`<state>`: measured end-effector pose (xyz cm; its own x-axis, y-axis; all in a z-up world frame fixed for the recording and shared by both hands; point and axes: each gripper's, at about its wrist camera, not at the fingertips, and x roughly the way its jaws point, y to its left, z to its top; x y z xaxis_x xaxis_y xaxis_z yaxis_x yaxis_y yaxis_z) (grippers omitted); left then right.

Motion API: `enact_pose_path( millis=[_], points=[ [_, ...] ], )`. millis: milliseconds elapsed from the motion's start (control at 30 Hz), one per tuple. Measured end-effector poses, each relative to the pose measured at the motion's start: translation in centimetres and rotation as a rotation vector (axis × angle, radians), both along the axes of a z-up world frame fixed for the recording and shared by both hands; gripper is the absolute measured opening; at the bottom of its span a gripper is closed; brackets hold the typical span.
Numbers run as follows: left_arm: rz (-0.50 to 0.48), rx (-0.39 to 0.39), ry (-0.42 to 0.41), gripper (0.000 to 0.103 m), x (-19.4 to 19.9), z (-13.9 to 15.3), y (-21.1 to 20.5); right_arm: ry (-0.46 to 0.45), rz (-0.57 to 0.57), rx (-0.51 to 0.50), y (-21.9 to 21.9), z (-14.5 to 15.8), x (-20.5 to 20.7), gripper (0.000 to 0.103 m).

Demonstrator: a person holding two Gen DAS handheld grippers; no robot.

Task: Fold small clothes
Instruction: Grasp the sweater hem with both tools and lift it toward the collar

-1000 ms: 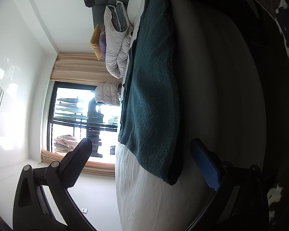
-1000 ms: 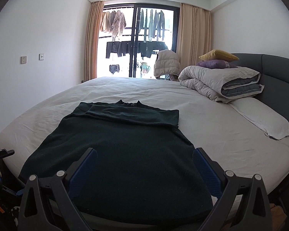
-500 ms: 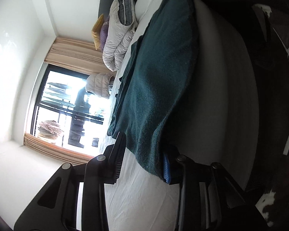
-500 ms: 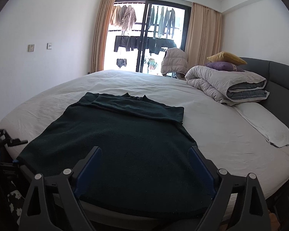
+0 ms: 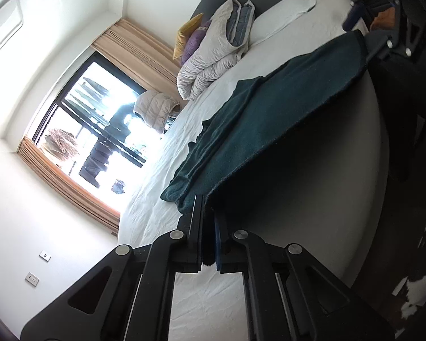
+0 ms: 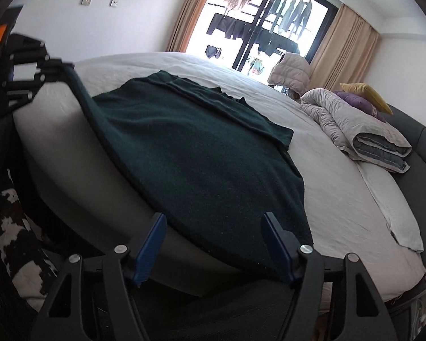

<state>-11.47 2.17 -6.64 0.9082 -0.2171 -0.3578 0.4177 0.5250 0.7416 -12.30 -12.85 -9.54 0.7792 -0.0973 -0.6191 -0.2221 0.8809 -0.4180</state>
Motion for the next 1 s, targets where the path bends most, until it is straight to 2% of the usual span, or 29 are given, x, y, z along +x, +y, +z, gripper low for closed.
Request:
enact_pose_path(
  millis=[200,433,667,833,900,1000],
  points=[
    [0.01,-0.064,-0.009,0.005,1.4,3.1,-0.5,0.074,-0.032,-0.055,-0.6,-1.3,1.4,0.063],
    [0.003,-0.094,-0.027,0.005,2.0,5.0,-0.6,0.122,-0.092,-0.153,-2.4,-2.2,2.8,0.053],
    [0.024,-0.134,-0.022,0.005,1.9,5.8,0.3,0.153,-0.103,-0.217,-3.8,-2.3,3.7,0.033],
    [0.04,-0.16,-0.019,0.005,2.0,6.2,0.7,0.156,-0.143,-0.231,-5.8,-1.9,4.6,0.025],
    [0.043,-0.163,-0.016,0.005,2.1,6.3,0.8,0.162,-0.154,-0.235,-6.5,-1.9,4.8,0.012],
    [0.045,-0.161,-0.008,0.005,1.9,5.9,0.9,0.165,-0.165,-0.24,-7.2,-1.9,5.1,0.009]
  ],
)
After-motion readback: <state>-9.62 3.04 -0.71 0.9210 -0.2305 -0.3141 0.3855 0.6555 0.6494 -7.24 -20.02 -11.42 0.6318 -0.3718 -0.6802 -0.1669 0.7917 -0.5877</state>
